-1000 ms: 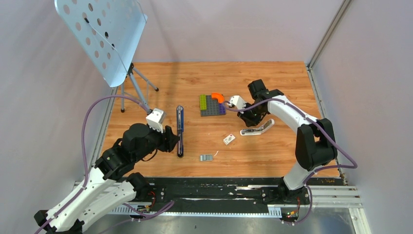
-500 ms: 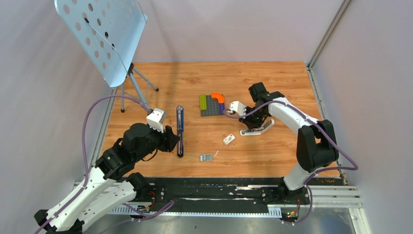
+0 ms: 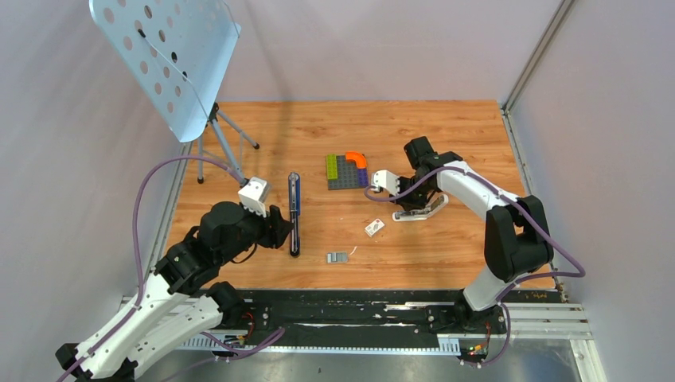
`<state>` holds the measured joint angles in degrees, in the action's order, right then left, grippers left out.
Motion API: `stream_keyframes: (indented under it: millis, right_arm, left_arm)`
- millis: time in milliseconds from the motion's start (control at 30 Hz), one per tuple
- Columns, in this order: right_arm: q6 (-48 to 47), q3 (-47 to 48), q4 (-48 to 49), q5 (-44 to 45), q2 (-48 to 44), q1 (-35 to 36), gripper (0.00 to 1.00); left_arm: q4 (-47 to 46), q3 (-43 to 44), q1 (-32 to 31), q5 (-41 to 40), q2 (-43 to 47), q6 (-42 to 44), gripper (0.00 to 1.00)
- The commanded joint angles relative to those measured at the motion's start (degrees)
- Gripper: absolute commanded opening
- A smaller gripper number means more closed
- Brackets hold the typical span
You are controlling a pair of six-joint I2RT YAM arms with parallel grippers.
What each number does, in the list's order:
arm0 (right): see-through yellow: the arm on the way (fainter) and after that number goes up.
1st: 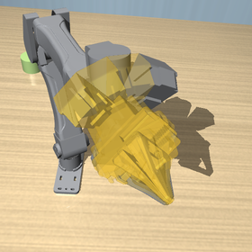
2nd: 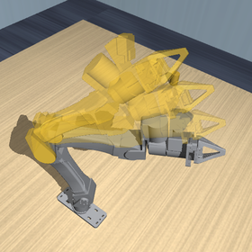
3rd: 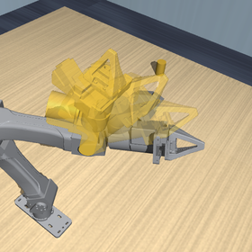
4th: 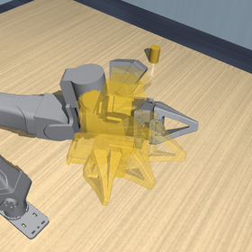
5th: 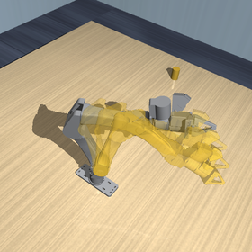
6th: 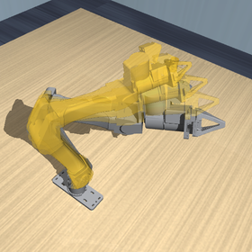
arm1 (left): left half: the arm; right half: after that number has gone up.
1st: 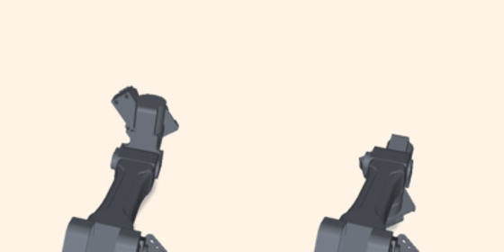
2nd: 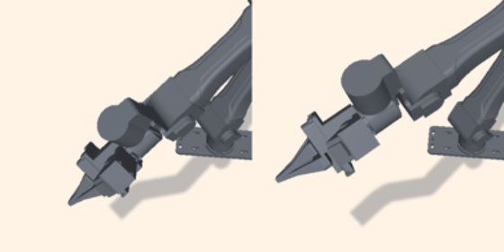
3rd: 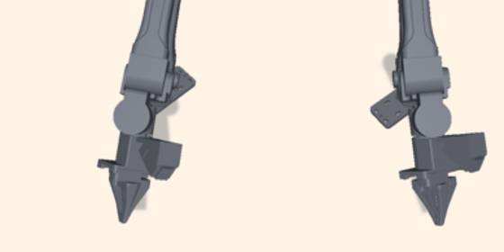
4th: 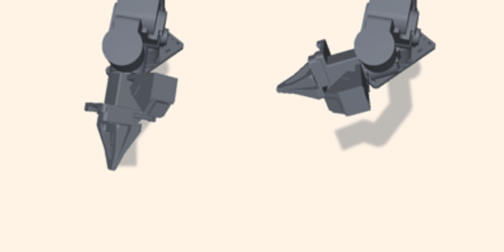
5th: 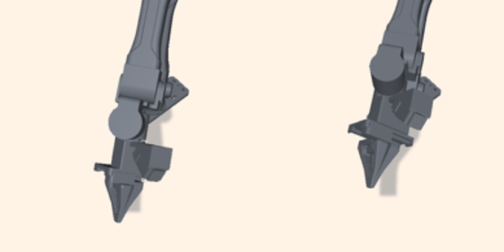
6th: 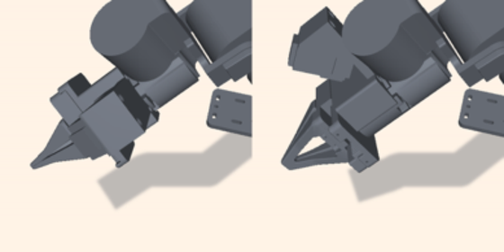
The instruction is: Load the staples into the stapler
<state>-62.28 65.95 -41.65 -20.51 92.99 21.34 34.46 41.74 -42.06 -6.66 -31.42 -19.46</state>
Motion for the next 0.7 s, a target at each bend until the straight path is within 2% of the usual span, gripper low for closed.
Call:
stream_keyframes:
  millis: [0, 667]
  right_arm:
    - [-3.5, -0.2, -0.6, -0.7, -0.4, 1.0, 0.12]
    - [-7.6, 0.6, -1.7, -0.3, 3.2, 3.3, 0.08]
  left_arm:
    - [-0.1, -0.3, 0.3, 0.1, 0.6, 0.7, 0.54]
    - [-0.1, -0.3, 0.3, 0.1, 0.8, 0.9, 0.54]
